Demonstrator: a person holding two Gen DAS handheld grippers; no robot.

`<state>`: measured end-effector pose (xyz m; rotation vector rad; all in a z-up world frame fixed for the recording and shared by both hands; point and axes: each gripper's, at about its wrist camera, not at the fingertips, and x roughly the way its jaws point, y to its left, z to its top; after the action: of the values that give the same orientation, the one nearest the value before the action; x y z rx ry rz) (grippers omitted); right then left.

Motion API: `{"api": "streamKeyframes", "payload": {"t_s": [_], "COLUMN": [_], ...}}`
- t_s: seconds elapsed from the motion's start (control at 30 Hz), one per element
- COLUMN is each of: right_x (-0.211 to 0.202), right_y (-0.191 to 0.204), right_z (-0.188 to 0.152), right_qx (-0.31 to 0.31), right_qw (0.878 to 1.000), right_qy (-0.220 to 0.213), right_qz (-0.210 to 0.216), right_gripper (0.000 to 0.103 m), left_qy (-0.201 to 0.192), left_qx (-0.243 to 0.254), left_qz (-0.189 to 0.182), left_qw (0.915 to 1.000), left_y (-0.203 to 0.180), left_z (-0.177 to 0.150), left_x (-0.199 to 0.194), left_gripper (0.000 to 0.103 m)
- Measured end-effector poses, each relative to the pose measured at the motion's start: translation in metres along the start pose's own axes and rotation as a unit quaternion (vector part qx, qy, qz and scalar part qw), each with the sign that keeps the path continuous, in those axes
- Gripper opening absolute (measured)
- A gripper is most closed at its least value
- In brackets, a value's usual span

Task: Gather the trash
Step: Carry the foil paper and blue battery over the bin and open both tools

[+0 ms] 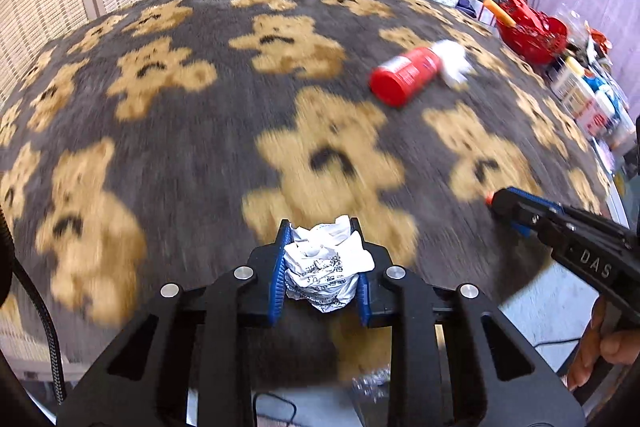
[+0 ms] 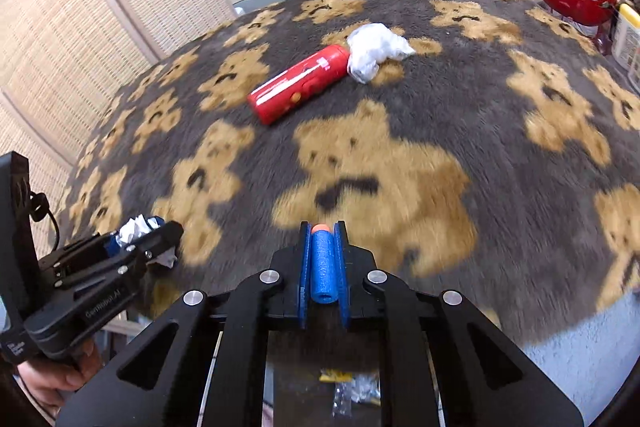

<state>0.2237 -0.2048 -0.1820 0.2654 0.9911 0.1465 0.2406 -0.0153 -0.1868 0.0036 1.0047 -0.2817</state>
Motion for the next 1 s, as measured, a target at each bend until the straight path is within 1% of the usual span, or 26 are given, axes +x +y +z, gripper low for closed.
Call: {"api": "streamKeyframes", "payload": {"t_s": [0.27,0.37,0.5,0.63,0.8,0.9,1.0], "right_x": [-0.054,-0.063,-0.069,-0.064,-0.041,-0.025,-0.016], "right_y": [-0.010,-0.015,-0.025,-0.033,-0.043,-0.044,-0.044], "right_z": [-0.054,-0.073,-0.099,-0.119,-0.144,-0.152,-0.155], "right_qx": [-0.010,-0.013,-0.009,-0.009,-0.008,-0.009,-0.008], "right_qw": [1.000,1.000,1.000,1.000,0.999,0.999,0.998], "right_qy": [-0.001,0.004,0.013,0.020,0.038,0.054,0.063], "right_qz": [-0.005,-0.009,-0.014,-0.016,-0.005,-0.003,-0.004], "right_gripper": [0.013,0.013,0.013,0.013,0.013,0.013,0.014], "left_qy": [-0.009,-0.009,0.000,0.014,0.061,0.082,0.105], "left_qx": [-0.003,-0.001,0.005,0.004,0.008,0.004,-0.005], "left_qz": [-0.021,-0.029,-0.038,-0.049,-0.056,-0.054,-0.057], "left_qw": [0.9997,0.9995,0.9993,0.9987,0.9965,0.9951,0.9928], "left_y": [-0.030,-0.044,-0.063,-0.075,-0.086,-0.086,-0.084], "left_z": [-0.057,-0.081,-0.111,-0.137,-0.170,-0.180,-0.186], "left_x": [-0.049,-0.060,-0.064,-0.054,-0.020,-0.001,0.015], "left_gripper": [0.026,0.026,0.026,0.026,0.026,0.027,0.031]}}
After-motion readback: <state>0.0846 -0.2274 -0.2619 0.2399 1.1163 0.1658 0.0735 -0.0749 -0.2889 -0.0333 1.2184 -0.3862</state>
